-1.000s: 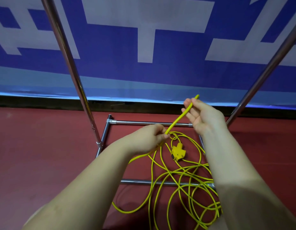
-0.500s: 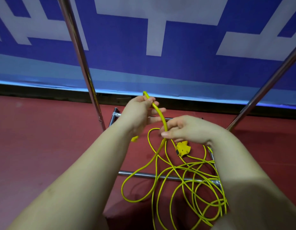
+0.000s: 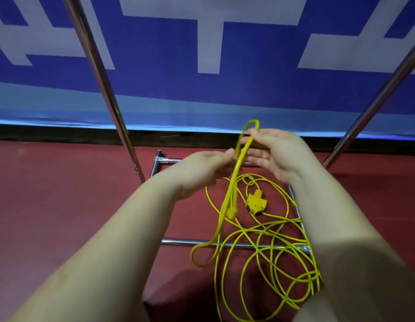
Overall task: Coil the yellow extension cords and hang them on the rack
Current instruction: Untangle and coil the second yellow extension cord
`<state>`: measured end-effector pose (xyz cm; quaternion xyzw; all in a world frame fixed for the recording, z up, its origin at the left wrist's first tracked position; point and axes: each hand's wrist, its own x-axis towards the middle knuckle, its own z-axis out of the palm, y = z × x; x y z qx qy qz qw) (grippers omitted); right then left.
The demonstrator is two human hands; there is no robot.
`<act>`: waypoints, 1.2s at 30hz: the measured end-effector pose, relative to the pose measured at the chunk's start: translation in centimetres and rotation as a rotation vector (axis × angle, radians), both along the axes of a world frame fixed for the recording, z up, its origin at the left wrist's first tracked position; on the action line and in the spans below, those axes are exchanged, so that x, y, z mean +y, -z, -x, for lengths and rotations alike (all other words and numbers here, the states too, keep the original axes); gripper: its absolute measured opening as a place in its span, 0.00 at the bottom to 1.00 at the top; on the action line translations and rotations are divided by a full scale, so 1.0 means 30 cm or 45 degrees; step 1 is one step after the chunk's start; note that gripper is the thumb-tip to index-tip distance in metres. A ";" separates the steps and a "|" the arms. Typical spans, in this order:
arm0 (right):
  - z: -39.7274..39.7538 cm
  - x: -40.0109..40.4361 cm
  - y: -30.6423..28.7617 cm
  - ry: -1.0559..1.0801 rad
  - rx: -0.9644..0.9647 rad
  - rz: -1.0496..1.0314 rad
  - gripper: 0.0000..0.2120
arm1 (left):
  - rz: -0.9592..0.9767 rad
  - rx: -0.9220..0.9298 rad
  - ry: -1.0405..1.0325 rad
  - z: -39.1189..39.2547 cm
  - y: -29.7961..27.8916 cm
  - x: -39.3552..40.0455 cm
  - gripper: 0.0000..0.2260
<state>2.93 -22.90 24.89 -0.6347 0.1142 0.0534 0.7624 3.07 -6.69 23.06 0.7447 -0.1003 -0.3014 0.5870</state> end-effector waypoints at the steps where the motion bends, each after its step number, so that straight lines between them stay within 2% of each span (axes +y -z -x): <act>1: -0.005 -0.007 0.005 0.076 0.024 -0.049 0.03 | -0.008 0.016 0.044 0.008 0.002 -0.006 0.15; 4: -0.013 -0.026 0.018 0.233 0.027 -0.130 0.05 | -0.034 0.036 0.211 0.027 0.009 -0.025 0.09; 6: -0.017 -0.043 0.022 0.280 -0.004 -0.161 0.06 | -0.130 -0.038 0.252 0.032 0.016 -0.029 0.07; 9: -0.022 -0.059 0.021 0.211 -0.019 -0.159 0.04 | -0.383 -0.241 0.215 0.021 0.023 -0.018 0.06; 11: -0.021 -0.057 0.020 0.134 -0.021 -0.125 0.10 | -0.392 -0.264 0.140 0.010 0.022 -0.008 0.07; 13: -0.015 -0.052 0.023 0.041 -0.022 -0.043 0.22 | -0.290 -0.239 0.062 0.000 0.016 -0.002 0.08; 15: -0.004 -0.046 0.022 -0.075 0.002 0.097 0.26 | -0.119 -0.179 -0.044 -0.008 0.008 0.001 0.09; 17: 0.013 -0.042 0.024 -0.283 0.068 0.366 0.25 | 0.052 -0.117 -0.161 -0.017 -0.001 0.004 0.09; 20: 0.042 -0.036 0.040 -0.846 0.195 0.880 0.18 | 0.268 -0.004 -0.382 -0.030 -0.010 0.005 0.09; 22: 0.055 -0.024 0.060 -1.070 0.255 1.011 0.16 | 0.420 0.073 -0.537 -0.041 -0.014 0.007 0.09; 24: 0.051 -0.011 0.080 -1.067 0.144 1.067 0.12 | 0.556 0.141 -0.653 -0.050 -0.019 0.010 0.09; 26: 0.042 0.002 0.090 -0.960 0.046 0.986 0.04 | 0.693 0.207 -0.745 -0.058 -0.020 0.014 0.07; 28: 0.034 0.007 0.088 -0.816 0.005 0.881 0.04 | 0.777 0.231 -0.772 -0.064 -0.020 0.021 0.06; 29: 0.030 0.005 0.081 -0.729 -0.021 0.851 0.04 | 0.737 0.201 -0.744 -0.065 -0.018 0.025 0.07; 31: 0.021 -0.001 0.068 -0.541 -0.068 0.777 0.04 | 0.458 0.056 -0.589 -0.060 -0.008 0.030 0.10; 33: 0.010 -0.010 0.061 -0.392 -0.090 0.687 0.04 | 0.119 -0.099 -0.328 -0.044 0.005 0.031 0.13; 36: 0.003 -0.009 0.055 -0.260 -0.102 0.592 0.03 | -0.206 -0.162 0.146 -0.014 0.025 0.023 0.12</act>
